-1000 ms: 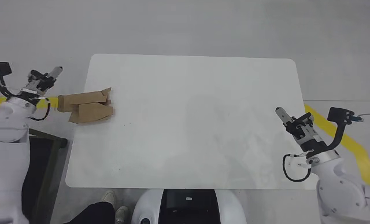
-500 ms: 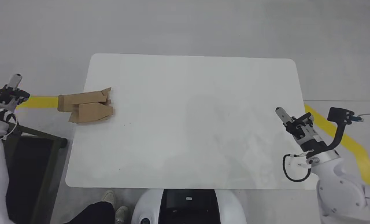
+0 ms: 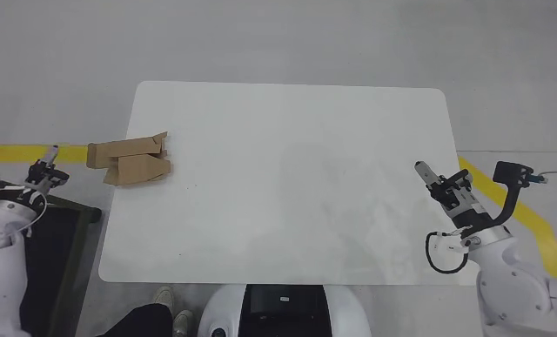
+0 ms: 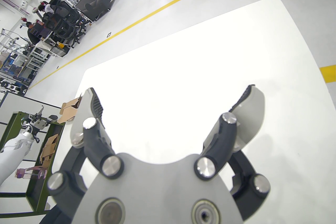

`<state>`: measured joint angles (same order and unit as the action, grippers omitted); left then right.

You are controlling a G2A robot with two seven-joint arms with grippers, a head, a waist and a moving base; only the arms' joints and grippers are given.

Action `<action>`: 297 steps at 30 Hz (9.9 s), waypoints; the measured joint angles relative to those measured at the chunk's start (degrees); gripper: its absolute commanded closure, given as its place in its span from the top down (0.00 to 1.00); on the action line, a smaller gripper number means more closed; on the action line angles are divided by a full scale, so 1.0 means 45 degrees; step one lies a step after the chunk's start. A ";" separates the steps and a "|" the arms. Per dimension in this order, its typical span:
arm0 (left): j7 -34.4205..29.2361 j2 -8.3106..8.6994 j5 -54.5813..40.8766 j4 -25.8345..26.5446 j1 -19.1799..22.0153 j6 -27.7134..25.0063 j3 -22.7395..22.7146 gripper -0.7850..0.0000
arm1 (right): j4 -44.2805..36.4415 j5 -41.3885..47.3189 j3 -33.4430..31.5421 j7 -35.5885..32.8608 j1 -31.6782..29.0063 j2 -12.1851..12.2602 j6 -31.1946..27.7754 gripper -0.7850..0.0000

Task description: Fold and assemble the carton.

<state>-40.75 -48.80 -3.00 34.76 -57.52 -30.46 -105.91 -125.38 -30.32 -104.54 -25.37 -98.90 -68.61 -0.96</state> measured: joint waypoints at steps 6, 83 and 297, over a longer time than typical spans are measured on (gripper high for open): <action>-0.1004 -0.0133 -0.0458 -0.1025 0.0517 -0.0157 0.0490 1.00 | 0.0000 0.0000 0.0000 0.0000 0.0000 0.0000 0.0000 1.00; -0.3254 -0.3634 -0.4545 -0.0564 0.6195 -0.0774 0.7067 0.00 | 0.0000 0.0000 0.0000 0.0000 0.0000 0.0000 0.0000 1.00; -0.6562 -0.6100 -0.6782 0.2643 0.5527 0.2494 1.1199 1.00 | 0.6447 1.1233 0.5370 -0.4094 0.5263 0.0565 -0.1766 0.00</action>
<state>-70.28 -76.25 -33.51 46.65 -32.65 -19.23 -55.51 -96.36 20.22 -80.37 -43.79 -75.22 -66.07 -8.91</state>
